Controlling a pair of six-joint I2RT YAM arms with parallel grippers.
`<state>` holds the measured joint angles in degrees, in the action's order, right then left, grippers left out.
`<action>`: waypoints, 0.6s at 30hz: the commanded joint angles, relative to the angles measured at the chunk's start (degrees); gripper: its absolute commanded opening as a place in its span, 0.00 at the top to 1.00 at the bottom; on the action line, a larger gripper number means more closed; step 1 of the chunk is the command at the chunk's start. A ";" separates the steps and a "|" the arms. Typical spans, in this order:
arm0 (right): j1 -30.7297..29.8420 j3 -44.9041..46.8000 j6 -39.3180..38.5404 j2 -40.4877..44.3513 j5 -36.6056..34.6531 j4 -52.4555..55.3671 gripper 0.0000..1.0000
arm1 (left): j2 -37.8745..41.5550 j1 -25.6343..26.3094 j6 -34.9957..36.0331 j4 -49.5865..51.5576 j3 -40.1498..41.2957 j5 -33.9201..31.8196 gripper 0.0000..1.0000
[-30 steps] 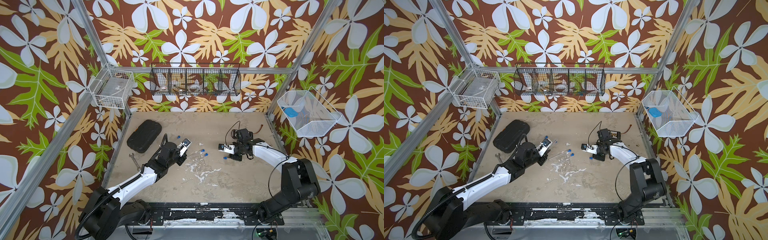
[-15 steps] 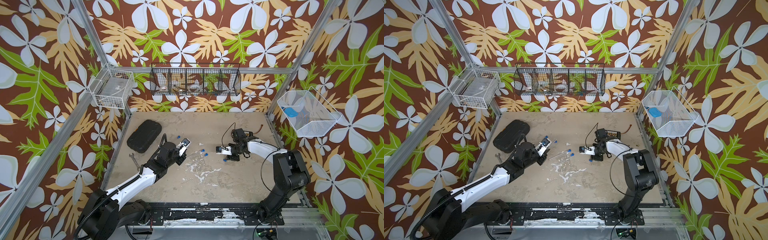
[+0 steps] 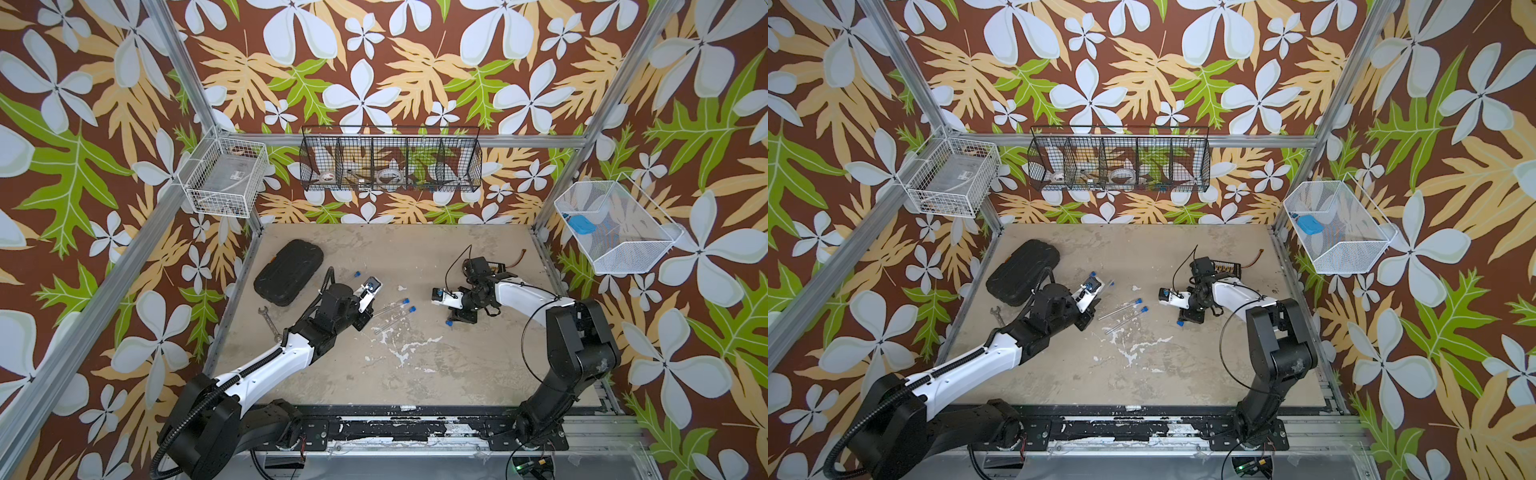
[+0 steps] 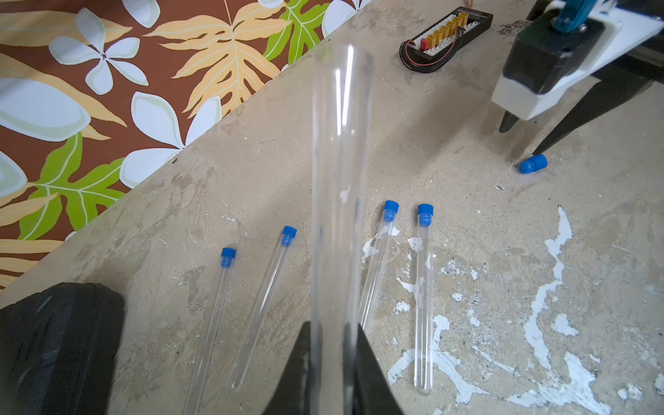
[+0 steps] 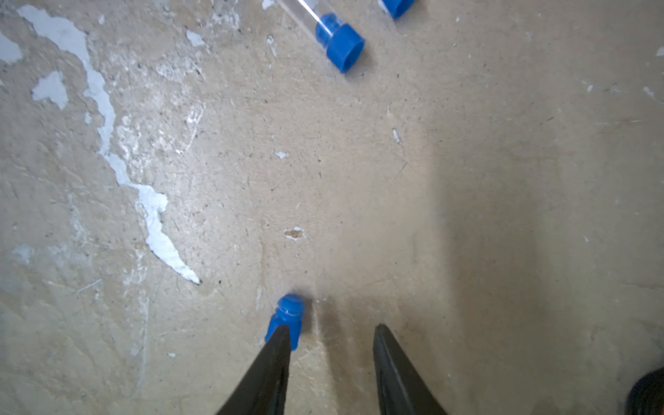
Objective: Insert stoppers into test tubes
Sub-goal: Pick up the stopper from the center of the board.
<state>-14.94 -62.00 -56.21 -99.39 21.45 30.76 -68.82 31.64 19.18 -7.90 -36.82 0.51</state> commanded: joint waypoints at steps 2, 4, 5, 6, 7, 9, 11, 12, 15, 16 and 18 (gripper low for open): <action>-0.01 1.35 4.14 1.80 1.95 1.48 0.58 | -0.08 -0.21 -0.30 -1.59 -0.36 0.45 1.00; -0.04 2.34 5.09 2.34 1.75 1.06 0.58 | -0.18 -0.17 -0.37 -1.74 -0.27 0.58 1.00; -0.05 2.85 5.40 2.43 1.39 0.90 0.58 | -0.24 -0.17 -0.45 -1.85 -0.19 0.69 1.00; -0.04 3.28 5.66 2.37 0.99 0.39 0.58 | -0.35 -0.22 -0.55 -2.04 -0.18 0.80 1.00; 0.00 3.45 5.67 2.32 0.87 0.33 0.59 | -0.42 -0.20 -0.55 -2.16 -0.18 0.88 1.00; -0.06 3.46 6.11 2.11 0.64 -0.14 0.58 | -0.52 -0.18 -0.57 -2.21 -0.22 1.02 1.00; -0.09 3.54 6.02 2.01 0.18 -0.54 0.59 | -0.51 -0.20 -0.55 -2.21 -0.27 0.99 1.00; -0.02 3.46 5.83 1.78 0.01 -0.70 0.59 | -0.46 -0.17 -0.58 -2.23 -0.27 0.93 1.00; -0.02 3.37 5.58 0.88 -0.68 -1.05 0.59 | -0.36 -0.20 -0.54 -2.14 -0.19 0.95 1.00; -0.09 3.29 5.34 0.55 -0.92 -1.01 0.59 | -0.31 -0.17 -0.55 -2.12 -0.18 0.93 1.00; -0.09 3.22 4.84 0.05 -1.35 -1.02 0.60 | -0.31 -0.18 -0.50 -2.12 -0.17 0.82 1.00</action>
<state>-14.96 -58.59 -51.09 -98.91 20.93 29.98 -69.23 31.62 19.16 -8.45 -36.82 1.04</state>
